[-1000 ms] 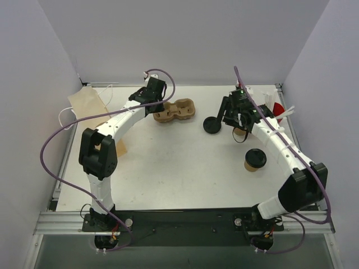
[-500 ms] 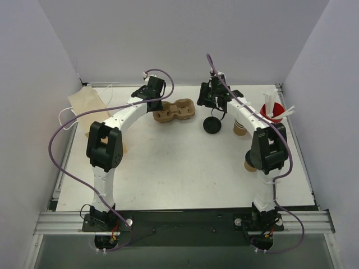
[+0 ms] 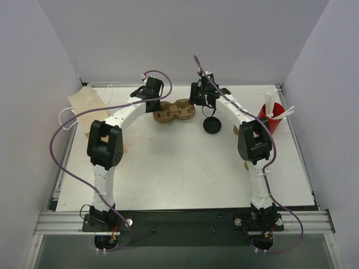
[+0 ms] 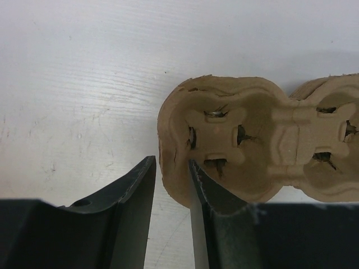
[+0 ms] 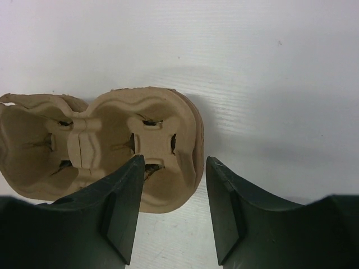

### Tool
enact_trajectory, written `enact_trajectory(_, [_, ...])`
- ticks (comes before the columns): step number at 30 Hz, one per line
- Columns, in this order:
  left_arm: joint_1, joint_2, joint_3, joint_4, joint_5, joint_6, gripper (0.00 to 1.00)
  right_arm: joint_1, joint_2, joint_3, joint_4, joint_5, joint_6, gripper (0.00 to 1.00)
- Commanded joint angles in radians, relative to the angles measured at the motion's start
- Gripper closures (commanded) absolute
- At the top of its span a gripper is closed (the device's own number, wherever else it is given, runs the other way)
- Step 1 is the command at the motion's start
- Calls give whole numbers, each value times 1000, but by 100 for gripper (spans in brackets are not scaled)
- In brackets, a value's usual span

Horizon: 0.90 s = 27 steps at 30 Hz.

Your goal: Pack the takeout coffee

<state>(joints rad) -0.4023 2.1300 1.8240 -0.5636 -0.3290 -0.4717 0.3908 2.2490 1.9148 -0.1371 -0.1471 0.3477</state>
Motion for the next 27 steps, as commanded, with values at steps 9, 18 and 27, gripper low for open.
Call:
enact_trajectory(9, [23,34,12,65,45,-16,61,17,58,85,-45,26,-59,57])
enact_trajectory(18, [23,57,50,67,62,-15,66,23,64,96,-58,50,-81,58])
enact_trajectory(27, [23,70,73,54,67,-7,72,28,89,113,-68,41,-78,67])
